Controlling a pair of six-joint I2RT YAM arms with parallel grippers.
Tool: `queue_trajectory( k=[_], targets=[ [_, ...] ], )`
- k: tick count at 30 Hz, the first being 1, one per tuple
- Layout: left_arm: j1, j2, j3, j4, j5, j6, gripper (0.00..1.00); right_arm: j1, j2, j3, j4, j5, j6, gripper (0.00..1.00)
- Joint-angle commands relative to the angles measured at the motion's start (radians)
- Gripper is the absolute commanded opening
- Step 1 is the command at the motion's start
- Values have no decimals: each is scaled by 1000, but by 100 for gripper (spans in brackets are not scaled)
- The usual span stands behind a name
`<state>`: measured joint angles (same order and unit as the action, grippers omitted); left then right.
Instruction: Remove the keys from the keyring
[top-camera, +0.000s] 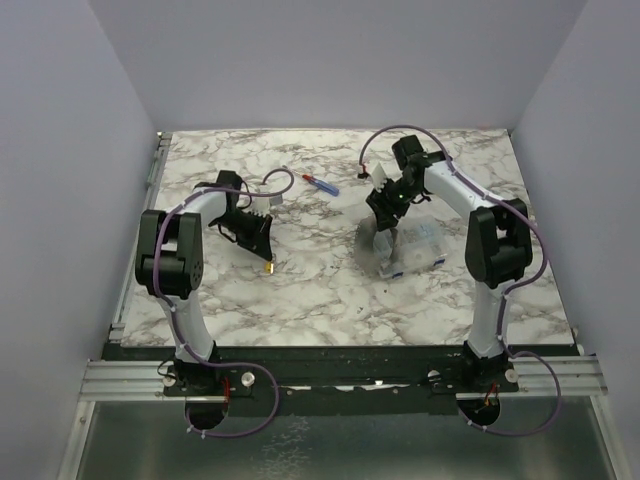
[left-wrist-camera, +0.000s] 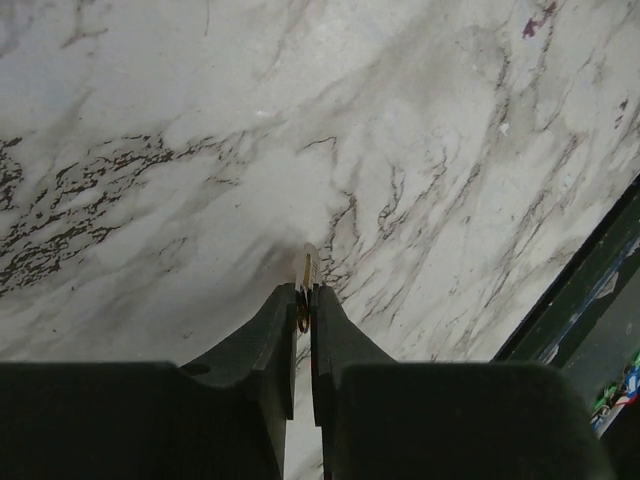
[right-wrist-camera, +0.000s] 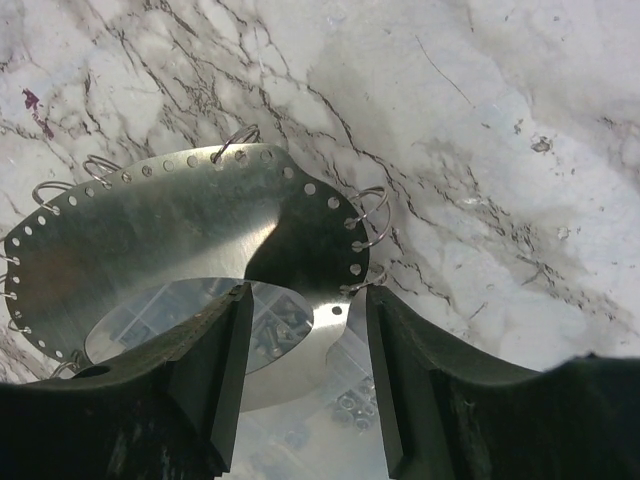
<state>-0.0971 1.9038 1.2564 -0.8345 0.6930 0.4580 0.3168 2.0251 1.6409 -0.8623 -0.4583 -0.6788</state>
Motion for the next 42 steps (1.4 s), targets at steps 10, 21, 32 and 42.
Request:
queue_trajectory(
  k=[10, 21, 32, 42],
  targets=[
    [31, 14, 35, -14, -45, 35, 47, 18, 79, 89, -66, -118, -53, 32],
    [46, -84, 88, 25, 55, 34, 70, 42, 115, 193, -141, -210, -17, 31],
    [-211, 83, 101, 652, 239, -724, 71, -40, -111, 47, -39, -236, 143, 35],
    [-330, 259, 109, 989, 218, -1030, 71, -119, -224, -76, 13, -203, 208, 35]
  ],
)
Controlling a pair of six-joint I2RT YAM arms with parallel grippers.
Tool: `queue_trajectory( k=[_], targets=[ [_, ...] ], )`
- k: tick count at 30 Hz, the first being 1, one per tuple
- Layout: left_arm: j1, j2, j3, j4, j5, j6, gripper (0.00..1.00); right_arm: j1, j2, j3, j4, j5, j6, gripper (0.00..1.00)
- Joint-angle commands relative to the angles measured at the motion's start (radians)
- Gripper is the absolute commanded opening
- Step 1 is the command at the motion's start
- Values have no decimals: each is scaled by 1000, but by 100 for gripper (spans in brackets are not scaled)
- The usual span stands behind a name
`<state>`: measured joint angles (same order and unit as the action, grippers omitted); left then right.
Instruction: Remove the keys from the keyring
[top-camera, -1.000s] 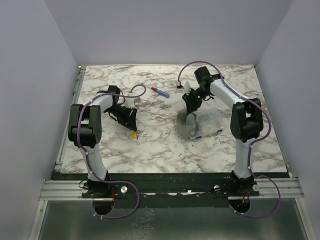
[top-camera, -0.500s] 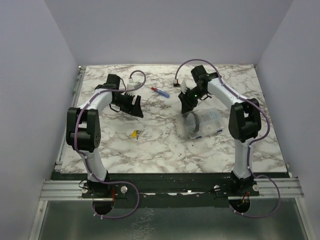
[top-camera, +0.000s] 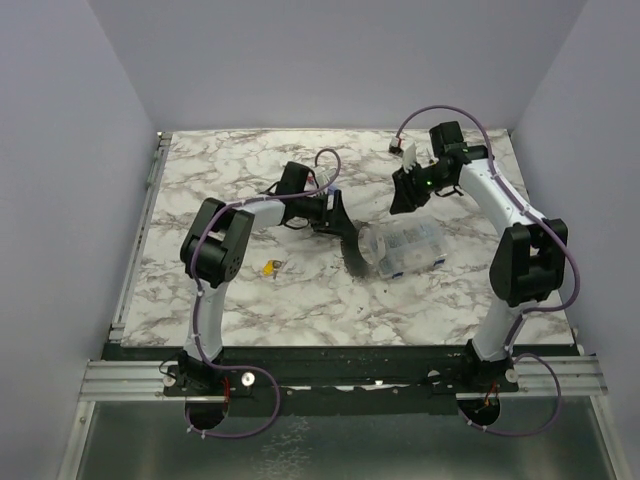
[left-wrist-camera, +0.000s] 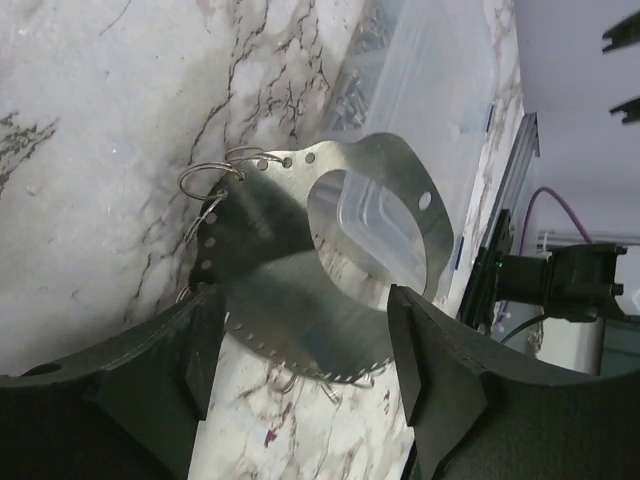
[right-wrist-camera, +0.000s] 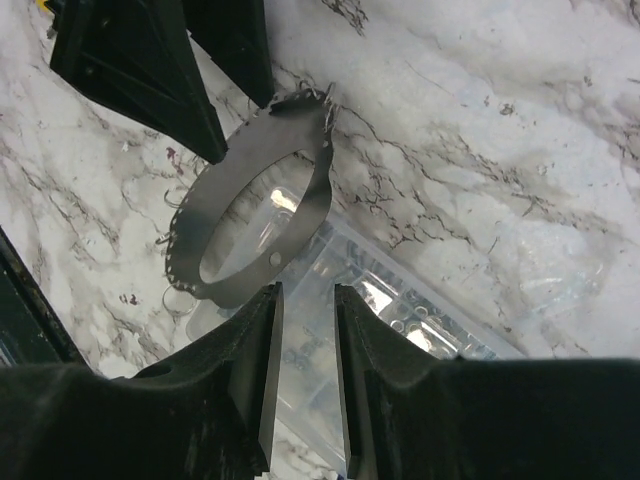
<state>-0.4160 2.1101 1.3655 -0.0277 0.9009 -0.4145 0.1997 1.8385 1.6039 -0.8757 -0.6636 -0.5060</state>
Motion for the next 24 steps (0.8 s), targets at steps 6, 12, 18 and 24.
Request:
queue_trajectory(
  k=[6, 12, 18, 24],
  targets=[
    [-4, -18, -16, 180, -6, 28, 69, -3, -65, -54, 0, 11, 13, 36],
    [-19, -162, 35, -140, -235, 540, 68, -3, -84, -67, 0, 18, 16, 36],
    [-64, -173, 31, -192, -310, 725, 75, -3, -89, -87, 25, 21, 27, 36],
    [-73, -94, 149, -220, -96, 1045, 76, -3, -89, -86, 13, 23, 20, 36]
  ],
)
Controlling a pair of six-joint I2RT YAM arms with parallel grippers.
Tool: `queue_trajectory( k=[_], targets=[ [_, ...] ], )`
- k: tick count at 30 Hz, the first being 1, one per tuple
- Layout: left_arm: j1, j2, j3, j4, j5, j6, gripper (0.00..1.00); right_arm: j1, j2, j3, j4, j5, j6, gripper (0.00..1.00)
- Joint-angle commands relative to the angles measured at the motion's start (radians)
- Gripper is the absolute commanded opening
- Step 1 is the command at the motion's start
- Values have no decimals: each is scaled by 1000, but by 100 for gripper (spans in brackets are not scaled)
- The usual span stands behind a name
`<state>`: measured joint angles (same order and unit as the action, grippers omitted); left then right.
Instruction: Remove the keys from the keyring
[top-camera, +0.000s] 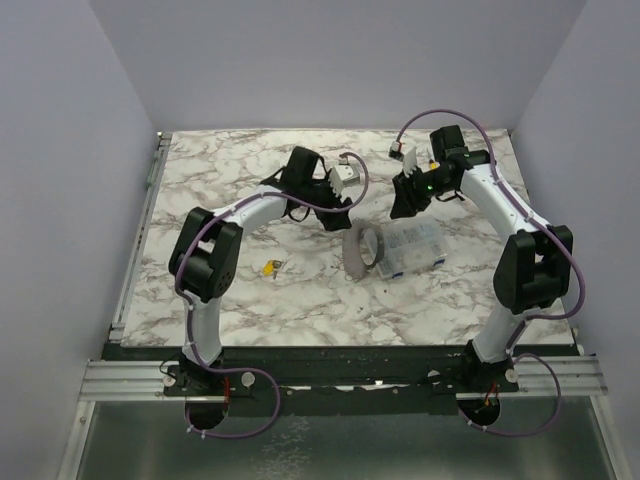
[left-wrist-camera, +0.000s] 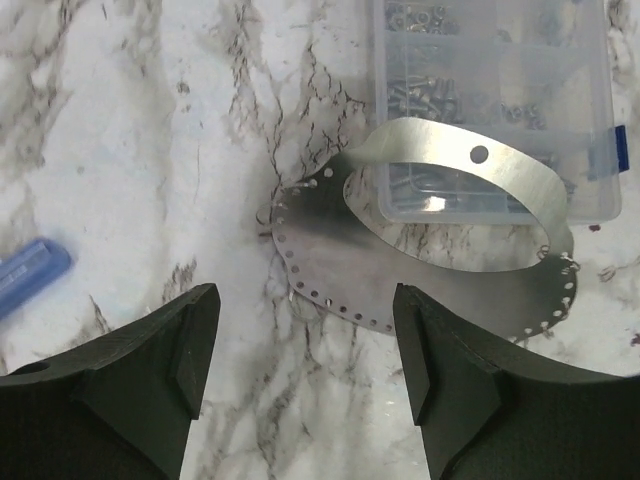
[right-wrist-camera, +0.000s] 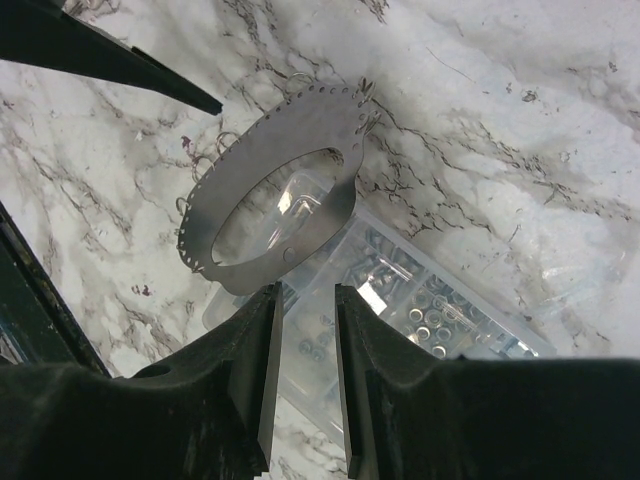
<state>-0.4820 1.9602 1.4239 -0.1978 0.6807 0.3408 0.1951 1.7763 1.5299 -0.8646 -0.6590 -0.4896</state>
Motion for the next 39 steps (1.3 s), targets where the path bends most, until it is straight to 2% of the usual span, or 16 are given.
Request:
queue_trajectory(
  k=[1, 7, 14, 24, 30, 34, 36, 39],
  targets=[
    [-15, 74, 114, -50, 128, 314, 76, 1, -28, -13, 1, 21, 2, 36],
    [-67, 174, 225, -78, 129, 359, 77, 0, -53, -43, 4, 40, -6, 36],
    [-83, 206, 222, -174, 143, 490, 82, -8, -66, -66, 11, 47, -12, 36],
    [-126, 246, 202, -194, 12, 610, 82, -11, -31, -35, -1, 35, -21, 36],
    [-144, 255, 211, -193, -37, 626, 82, -11, -20, -27, 1, 26, -21, 36],
    [-150, 255, 210, -193, -43, 613, 79, -11, -14, -22, 4, 20, -20, 36],
    [-150, 256, 214, -208, -43, 600, 73, -11, -10, -20, 5, 16, -21, 36],
    [-148, 253, 227, -312, -43, 636, 68, -11, -6, -17, 0, 11, -26, 36]
  ],
)
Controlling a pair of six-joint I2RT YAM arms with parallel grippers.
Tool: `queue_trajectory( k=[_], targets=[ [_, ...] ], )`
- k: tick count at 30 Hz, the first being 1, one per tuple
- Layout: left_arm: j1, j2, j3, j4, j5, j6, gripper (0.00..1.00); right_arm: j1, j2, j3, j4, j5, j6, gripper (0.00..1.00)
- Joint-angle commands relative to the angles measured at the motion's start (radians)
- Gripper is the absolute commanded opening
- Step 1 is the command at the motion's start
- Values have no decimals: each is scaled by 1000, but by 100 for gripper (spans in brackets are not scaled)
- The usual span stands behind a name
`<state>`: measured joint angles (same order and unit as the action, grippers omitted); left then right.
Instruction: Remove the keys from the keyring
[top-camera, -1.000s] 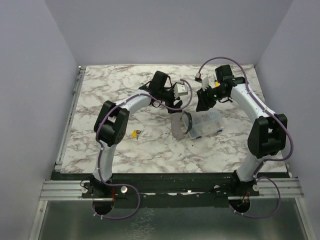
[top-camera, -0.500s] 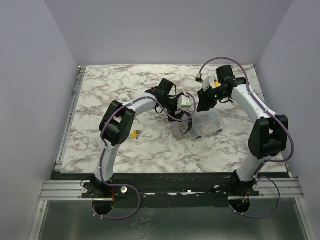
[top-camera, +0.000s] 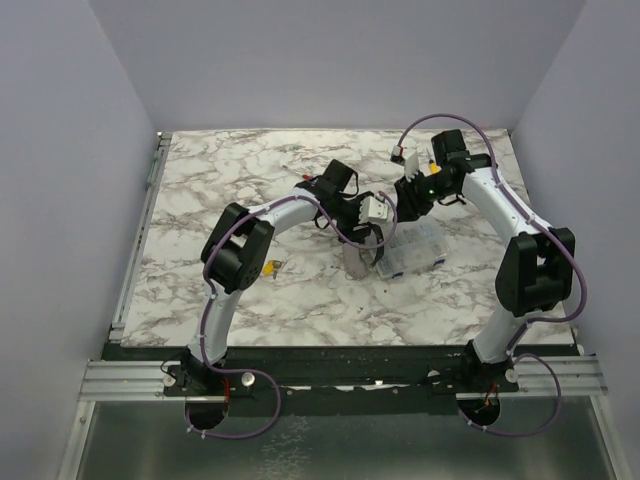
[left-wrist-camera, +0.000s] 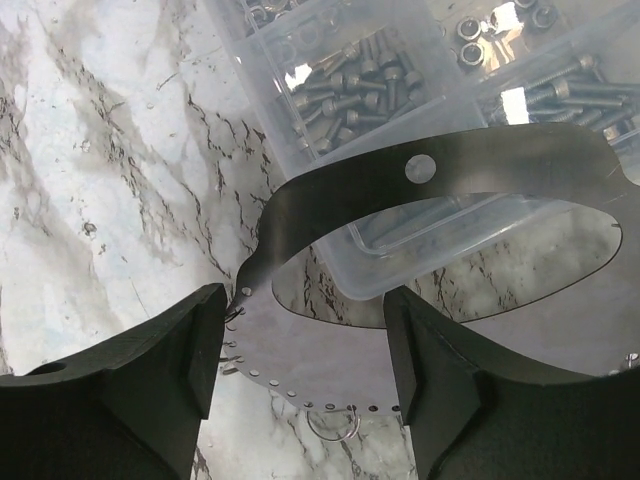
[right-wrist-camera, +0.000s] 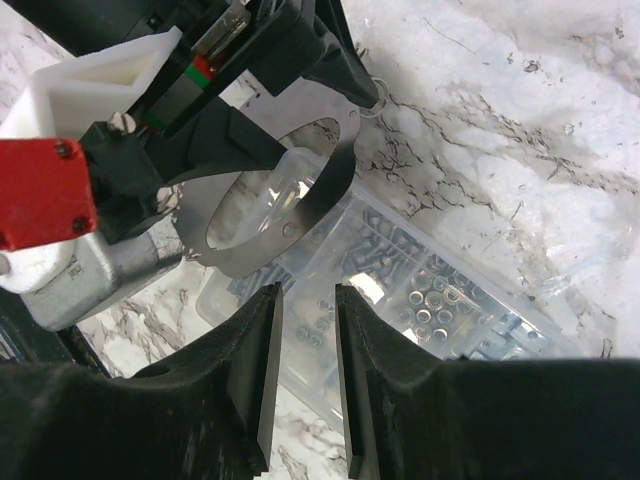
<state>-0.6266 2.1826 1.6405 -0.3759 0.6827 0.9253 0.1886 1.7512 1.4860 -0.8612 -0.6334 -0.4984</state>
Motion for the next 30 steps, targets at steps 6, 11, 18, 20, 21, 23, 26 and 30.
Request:
queue_trajectory(
  k=[6, 11, 18, 20, 21, 23, 26, 30],
  targets=[
    [14, -63, -104, -304, -86, 188, 65, -6, 24, 25, 0, -23, -25, 36],
    [31, -146, -210, -339, -124, 218, 65, -6, 34, 25, 8, -45, -23, 36],
    [51, -228, -302, -343, -150, 210, 67, -5, 48, 12, 18, -49, -40, 36],
    [60, -257, -316, -330, -137, 191, 68, -5, 53, -2, 32, -55, -47, 36],
    [66, -275, -323, -321, -126, 183, 67, -4, 56, -5, 43, -57, -42, 36],
    [77, -312, -340, -296, -104, 170, 65, 5, 71, 4, 60, -56, -19, 36],
    [79, -336, -362, -291, -122, 187, 63, 17, 101, 35, 63, -68, 2, 36],
    [78, -314, -359, -293, -150, 160, 63, 17, 117, 51, 73, -72, 8, 36]
  ],
)
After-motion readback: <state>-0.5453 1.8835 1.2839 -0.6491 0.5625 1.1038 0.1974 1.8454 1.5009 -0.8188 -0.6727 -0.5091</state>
